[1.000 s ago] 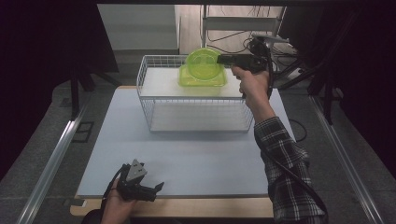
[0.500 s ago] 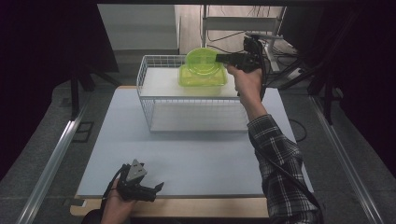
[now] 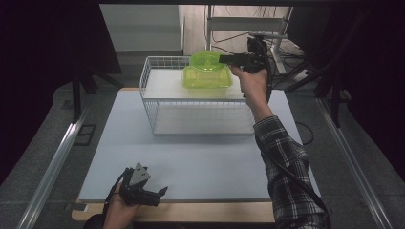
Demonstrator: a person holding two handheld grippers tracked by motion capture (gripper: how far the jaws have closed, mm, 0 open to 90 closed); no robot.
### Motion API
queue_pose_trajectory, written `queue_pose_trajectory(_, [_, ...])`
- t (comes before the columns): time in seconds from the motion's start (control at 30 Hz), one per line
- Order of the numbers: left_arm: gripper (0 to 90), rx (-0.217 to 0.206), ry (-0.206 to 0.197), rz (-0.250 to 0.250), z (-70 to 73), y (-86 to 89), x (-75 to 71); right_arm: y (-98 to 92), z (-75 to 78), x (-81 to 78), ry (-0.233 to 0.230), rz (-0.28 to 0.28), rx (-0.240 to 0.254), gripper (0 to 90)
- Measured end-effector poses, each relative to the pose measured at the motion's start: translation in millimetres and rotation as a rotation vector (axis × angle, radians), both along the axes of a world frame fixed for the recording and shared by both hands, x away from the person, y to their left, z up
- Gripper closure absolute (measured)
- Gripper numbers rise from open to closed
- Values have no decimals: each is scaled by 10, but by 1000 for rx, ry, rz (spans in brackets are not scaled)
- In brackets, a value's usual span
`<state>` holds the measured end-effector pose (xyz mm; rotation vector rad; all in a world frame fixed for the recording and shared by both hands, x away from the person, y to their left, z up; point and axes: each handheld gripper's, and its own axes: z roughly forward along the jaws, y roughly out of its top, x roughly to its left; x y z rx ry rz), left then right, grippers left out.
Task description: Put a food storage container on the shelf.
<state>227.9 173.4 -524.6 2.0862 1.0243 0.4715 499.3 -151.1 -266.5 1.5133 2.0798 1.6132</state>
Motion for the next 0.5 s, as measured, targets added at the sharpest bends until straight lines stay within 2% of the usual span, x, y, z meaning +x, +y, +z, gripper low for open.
queue_pose_trajectory(0.23, [5, 0, 0, 1, -1, -3, 1, -56, 6, -79, -13, 39, 4, 491])
queue_pose_trajectory(0.37, [5, 1, -1, 2, 0, -3, 1, -68, -13, -147, -17, 84, 1, 425])
queue_pose_trajectory(0.5, [5, 2, -1, 1, -2, -5, 2, -85, -35, -220, -32, 106, -14, 389])
